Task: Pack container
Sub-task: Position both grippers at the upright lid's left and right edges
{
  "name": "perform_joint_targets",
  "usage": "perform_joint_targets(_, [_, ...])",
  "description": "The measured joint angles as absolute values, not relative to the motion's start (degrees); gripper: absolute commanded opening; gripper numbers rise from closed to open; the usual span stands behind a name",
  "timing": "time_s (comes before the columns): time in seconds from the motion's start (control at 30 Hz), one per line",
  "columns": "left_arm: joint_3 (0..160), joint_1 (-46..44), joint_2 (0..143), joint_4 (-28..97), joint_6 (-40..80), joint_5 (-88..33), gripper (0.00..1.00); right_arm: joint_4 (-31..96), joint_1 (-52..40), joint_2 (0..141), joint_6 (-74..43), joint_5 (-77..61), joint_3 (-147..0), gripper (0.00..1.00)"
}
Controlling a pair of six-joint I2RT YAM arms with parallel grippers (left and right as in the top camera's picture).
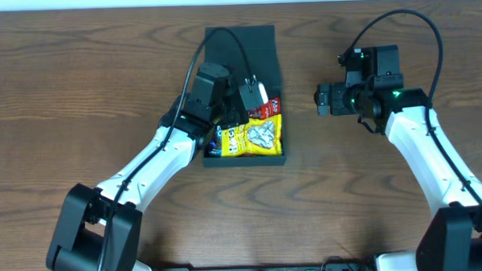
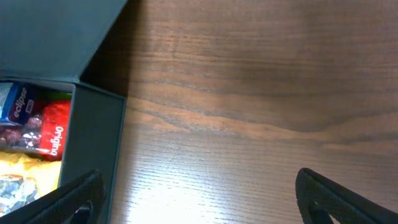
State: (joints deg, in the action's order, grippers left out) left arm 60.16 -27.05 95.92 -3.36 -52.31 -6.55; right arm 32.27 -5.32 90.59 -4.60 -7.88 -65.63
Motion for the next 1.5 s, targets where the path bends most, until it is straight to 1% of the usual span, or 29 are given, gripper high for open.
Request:
perform_joint_targets(0.03, [60.2, -27.0, 95.9, -4.1, -50.2, -5.9, 0.88, 32.2, -5.3, 90.6, -4.6, -7.9, -65.6, 0.96])
perform_joint_targets(0.07, [60.2, -26.9, 95.9, -4.7, -47.6, -5.5, 0.77, 32.1, -5.3, 90.6, -4.6, -7.9, -65.6, 0.93])
perform_joint_targets(0.1, [60.2, -26.7, 95.9, -5.1, -44.9, -5.3, 0.71, 31.8, -5.3, 90.6, -4.6, -7.9, -65.6, 0.91])
perform_joint_targets(0.17, [60.2, -25.9, 95.9, -6.0, -41.5, -5.0, 0.65, 30.8, -5.3, 90.6, -5.0, -8.1, -65.6, 0.84])
perform_joint_targets(0.2, [60.2, -25.1, 95.9, -6.4, -39.2, -4.9, 0.58, 30.0, -5.3, 90.6, -5.3, -8.3, -65.6, 0.79])
perform_joint_targets(0.23, [60.2, -24.3, 95.9, -6.5, -36.8, -4.7, 0.57, 29.5, -5.3, 90.6, -5.3, -8.5, -65.6, 0.72])
perform_joint_targets(0.27, [60.2, -23.2, 95.9, -6.5, -34.4, -4.6, 0.56, 28.6, -5.3, 90.6, -6.1, -8.7, -65.6, 0.63])
perform_joint_targets(0.3, [60.2, -21.6, 95.9, -6.5, -31.1, -4.4, 0.52, 28.0, -5.3, 90.6, -6.4, -9.0, -65.6, 0.47])
perform_joint_targets(0.33, [60.2, -20.4, 95.9, -6.5, -28.6, -4.3, 0.49, 27.4, -5.3, 90.6, -6.3, -9.1, -65.6, 0.38])
perform_joint_targets(0.37, [60.2, -18.9, 95.9, -6.5, -25.3, -4.3, 0.42, 26.7, -5.3, 90.6, -6.9, -9.2, -65.6, 0.29])
perform_joint_targets(0.4, [60.2, -17.5, 95.9, -6.5, -22.7, -4.5, 0.34, 26.0, -5.3, 90.6, -7.3, -9.3, -65.6, 0.17])
perform_joint_targets(0.43, [60.2, -15.5, 95.9, -6.5, -19.6, -5.1, 0.21, 25.0, -5.3, 90.6, -8.1, -9.4, -65.6, 0.02])
perform_joint_targets(0.47, [60.2, -14.3, 95.9, -6.5, -17.5, -5.6, 0.06, 24.5, -5.3, 90.6, -8.4, -9.5, -65.6, 0.01])
perform_joint_targets(0.6, [60.2, -11.2, 95.9, -6.5, -13.4, -8.1, 0.06, 23.1, -5.3, 90.7, -11.4, -9.6, -65.6, 0.02])
perform_joint_targets(0.83, [60.2, -11.0, 95.9, -6.5, -11.0, -9.1, 0.06, 19.2, -6.0, 93.7, -13.6, -11.3, -65.6, 0.01])
perform_joint_targets(0.93, [60.2, -10.3, 96.4, -7.1, -6.8, -9.3, 0.06, 15.1, -6.1, 96.3, -16.0, -14.4, -65.8, 0.01])
perform_joint_targets(1.13, [62.8, -7.5, 104.9, -7.5, 1.0, -14.7, 0.06, 9.6, -6.1, 104.2, -21.3, -19.7, -65.9, 0.01])
perform_joint_targets(1.27, [70.8, -6.9, 112.1, -1.8, 4.5, -18.3, 0.06, 5.4, -6.1, 108.8, -24.8, -23.2, -65.9, 0.01])
perform_joint_targets(1.37, [78.8, -6.9, 117.0, 4.8, 5.9, -19.6, 0.06, 1.7, -6.1, 111.5, -27.1, -25.6, -66.0, 0.02])
perform_joint_targets(1.5, [86.4, -6.9, 122.9, 10.2, 8.0, -21.3, 0.06, 1.0, -6.2, 116.7, -29.4, -28.9, -69.1, 0.01])
